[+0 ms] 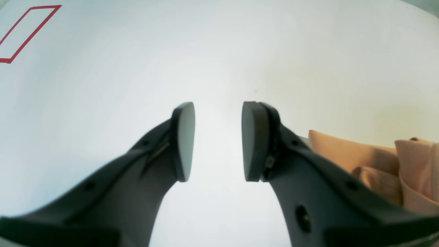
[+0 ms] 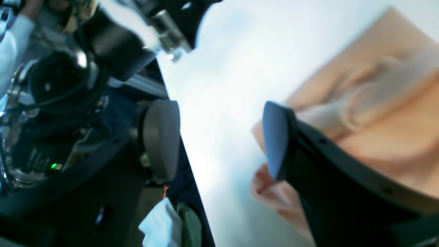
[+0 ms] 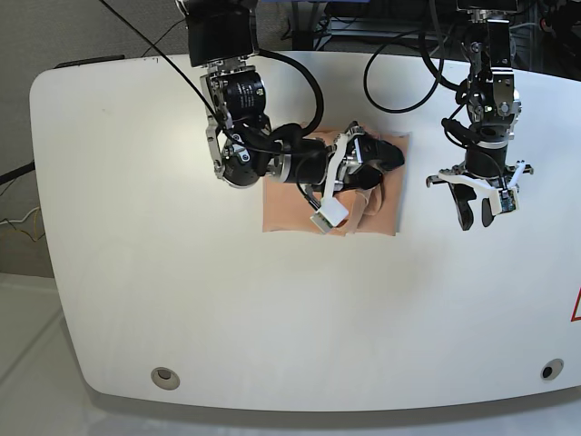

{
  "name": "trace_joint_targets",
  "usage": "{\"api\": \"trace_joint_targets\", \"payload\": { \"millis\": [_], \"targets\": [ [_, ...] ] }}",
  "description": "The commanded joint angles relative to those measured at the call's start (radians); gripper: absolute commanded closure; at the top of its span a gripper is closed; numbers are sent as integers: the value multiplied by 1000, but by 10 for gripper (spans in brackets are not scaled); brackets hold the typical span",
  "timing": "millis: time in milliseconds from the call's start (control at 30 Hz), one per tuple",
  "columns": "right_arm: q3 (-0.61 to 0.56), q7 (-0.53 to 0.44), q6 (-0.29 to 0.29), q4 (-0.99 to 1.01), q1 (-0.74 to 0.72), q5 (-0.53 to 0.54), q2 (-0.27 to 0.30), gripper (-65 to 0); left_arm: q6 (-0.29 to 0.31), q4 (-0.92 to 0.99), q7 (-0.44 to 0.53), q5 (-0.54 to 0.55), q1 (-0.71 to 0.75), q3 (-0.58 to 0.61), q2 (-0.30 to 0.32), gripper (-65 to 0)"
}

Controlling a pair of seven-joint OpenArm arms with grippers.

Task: Fold the T-shirt properly
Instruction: 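Press the folded bundle flat with the right gripper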

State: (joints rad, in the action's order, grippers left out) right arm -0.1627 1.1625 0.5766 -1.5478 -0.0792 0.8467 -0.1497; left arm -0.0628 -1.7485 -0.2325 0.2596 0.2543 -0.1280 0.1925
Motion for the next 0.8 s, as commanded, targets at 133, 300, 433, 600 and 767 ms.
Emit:
{"api": "trace_joint_targets", "payload": {
  "millis": [133,300,433,600,767],
  "targets": [
    [-45,-16,7,69,-64,27,-7,-372,5,-17,26,0,-10,-2,6,-217],
    [-45,-16,7,60,-72,33,0,-372,5,-17,26,-1,0,0,6,-217],
    [-18,-20,7,-13,-80,36,42,-372,5,-17,26,-1,3,1,6,-217],
    [58,-14,7,-101,-84,36,65,-368,5,-17,26,-1,3,14,6,-217],
    [84,-14,7,-145,-87,36,97,-365,5,-17,26,-1,3,34,6,-217]
  ]
}}
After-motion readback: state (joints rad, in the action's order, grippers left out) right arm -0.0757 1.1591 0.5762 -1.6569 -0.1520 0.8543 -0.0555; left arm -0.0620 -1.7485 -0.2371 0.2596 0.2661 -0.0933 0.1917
